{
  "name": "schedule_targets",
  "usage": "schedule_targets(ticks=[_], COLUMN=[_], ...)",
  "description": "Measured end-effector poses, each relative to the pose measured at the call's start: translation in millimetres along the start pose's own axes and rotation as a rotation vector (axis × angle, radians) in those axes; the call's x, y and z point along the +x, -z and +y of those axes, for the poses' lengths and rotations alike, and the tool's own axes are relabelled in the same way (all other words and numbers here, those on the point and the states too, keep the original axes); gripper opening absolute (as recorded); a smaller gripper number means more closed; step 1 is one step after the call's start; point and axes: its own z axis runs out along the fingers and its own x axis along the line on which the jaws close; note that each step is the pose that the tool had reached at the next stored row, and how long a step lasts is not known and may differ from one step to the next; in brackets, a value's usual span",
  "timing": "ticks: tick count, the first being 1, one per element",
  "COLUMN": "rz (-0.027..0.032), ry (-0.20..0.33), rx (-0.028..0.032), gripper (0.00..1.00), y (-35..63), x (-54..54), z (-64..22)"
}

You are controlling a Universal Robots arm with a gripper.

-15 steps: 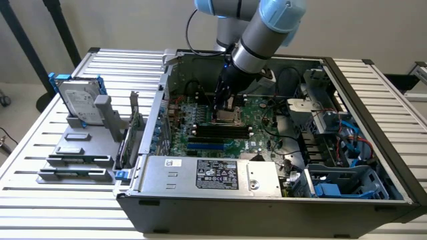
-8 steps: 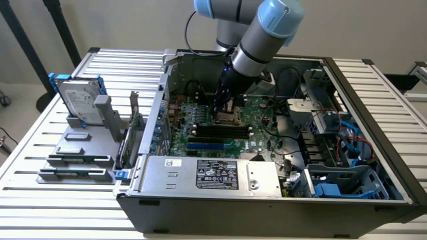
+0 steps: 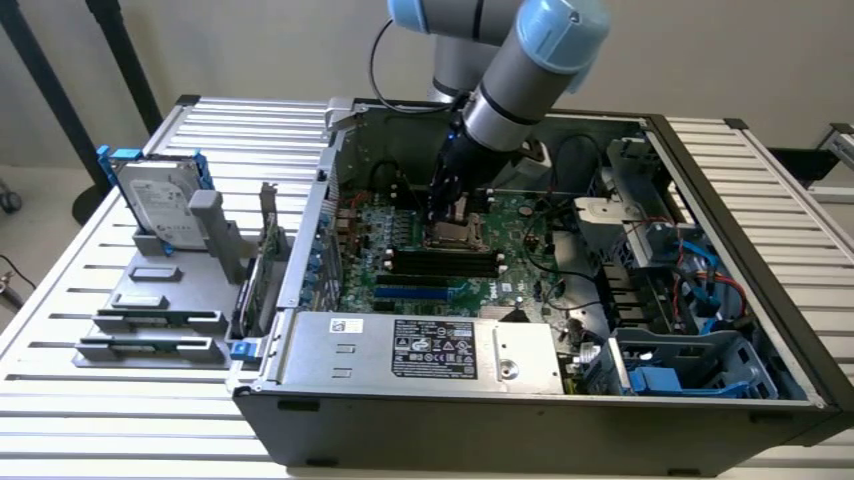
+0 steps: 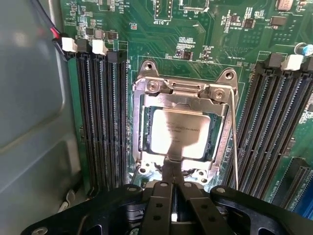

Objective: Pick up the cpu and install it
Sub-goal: 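Install the first cpu locking lever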

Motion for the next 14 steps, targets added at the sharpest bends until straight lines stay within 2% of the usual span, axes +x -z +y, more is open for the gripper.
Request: schedule_targets(ticks=[3, 6, 10, 14], rz=[0.0089, 0.0143, 0.0221, 0.0332], ry=[0.003, 0.005, 0.008, 0.011], rx=[-0.0005, -0.0007, -0.0011, -0.0014], gripper=[0.11, 0.11, 0.11, 0.11], y=[6.2, 9.8, 8.5, 8.7], x=[0.1, -0.6, -3.5, -6.4], z=[-2.5, -8.3, -24.2, -41.2])
